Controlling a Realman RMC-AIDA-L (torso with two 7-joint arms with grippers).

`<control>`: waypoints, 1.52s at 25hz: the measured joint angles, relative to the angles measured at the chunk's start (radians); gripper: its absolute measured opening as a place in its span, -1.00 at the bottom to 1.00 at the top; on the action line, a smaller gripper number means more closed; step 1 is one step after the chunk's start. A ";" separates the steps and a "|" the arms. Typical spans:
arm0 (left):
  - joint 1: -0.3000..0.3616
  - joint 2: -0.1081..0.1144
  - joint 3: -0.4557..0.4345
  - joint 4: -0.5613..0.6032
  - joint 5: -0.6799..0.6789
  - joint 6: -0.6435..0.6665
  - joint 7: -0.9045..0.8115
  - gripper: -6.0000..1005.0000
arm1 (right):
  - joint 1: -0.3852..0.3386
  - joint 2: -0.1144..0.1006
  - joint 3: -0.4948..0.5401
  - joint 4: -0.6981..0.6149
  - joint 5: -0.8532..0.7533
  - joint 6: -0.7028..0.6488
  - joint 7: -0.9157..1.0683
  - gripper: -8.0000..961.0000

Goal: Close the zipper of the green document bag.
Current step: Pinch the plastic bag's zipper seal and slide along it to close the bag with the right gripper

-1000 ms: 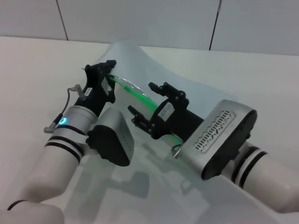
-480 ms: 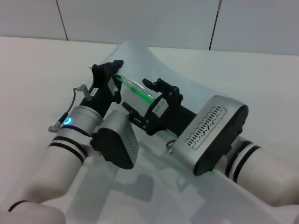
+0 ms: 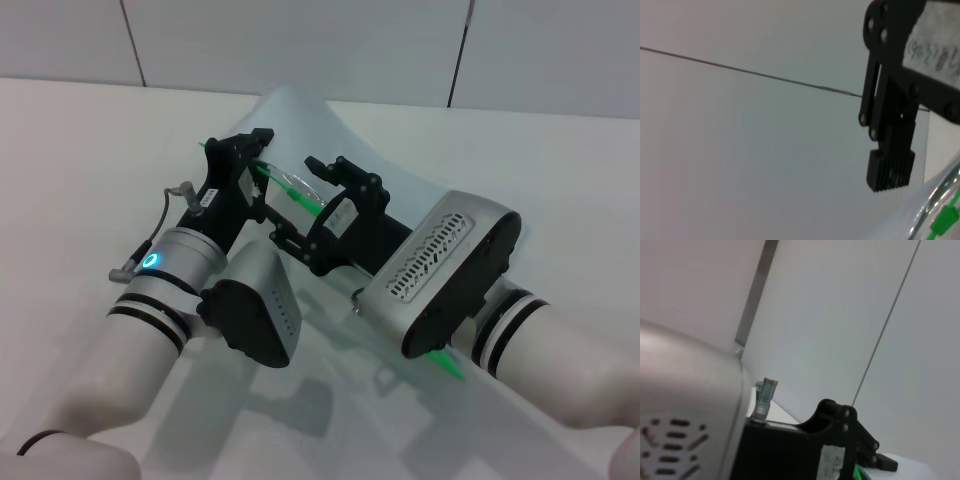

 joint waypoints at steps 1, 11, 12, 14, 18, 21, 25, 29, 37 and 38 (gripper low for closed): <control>0.000 0.000 0.000 0.000 0.004 0.000 0.000 -0.88 | 0.001 0.002 0.002 0.003 0.000 0.000 0.000 0.36; 0.001 0.000 0.000 0.002 0.016 -0.002 0.001 -0.88 | 0.008 0.008 0.008 0.026 0.001 0.001 -0.001 0.17; 0.001 0.000 0.000 0.002 0.016 -0.003 0.002 -0.88 | 0.008 0.009 0.009 0.027 0.003 0.001 -0.001 0.17; 0.001 0.000 0.000 0.002 0.016 -0.005 0.002 -0.88 | 0.008 0.010 0.012 0.028 0.003 0.004 -0.001 0.16; 0.001 0.000 0.000 0.002 0.017 -0.007 0.002 -0.88 | 0.004 0.016 0.012 0.038 0.001 0.015 -0.001 0.09; 0.001 0.000 0.000 0.002 0.018 -0.008 0.002 -0.88 | 0.004 0.022 0.013 0.050 0.001 0.016 -0.001 -0.10; 0.001 0.000 0.000 0.001 0.019 -0.008 0.003 -0.88 | 0.004 0.029 0.013 0.061 0.001 0.016 -0.001 -0.21; 0.003 0.000 0.000 0.001 0.024 -0.008 0.005 -0.88 | 0.003 0.030 0.012 0.064 0.000 0.016 -0.001 -0.30; 0.005 0.000 0.000 0.001 0.030 -0.007 0.005 -0.88 | 0.000 0.031 0.006 0.067 0.000 0.046 0.000 -0.57; 0.005 0.000 0.000 0.001 0.030 -0.007 0.005 -0.88 | 0.000 0.031 0.006 0.068 0.000 0.047 0.000 -0.60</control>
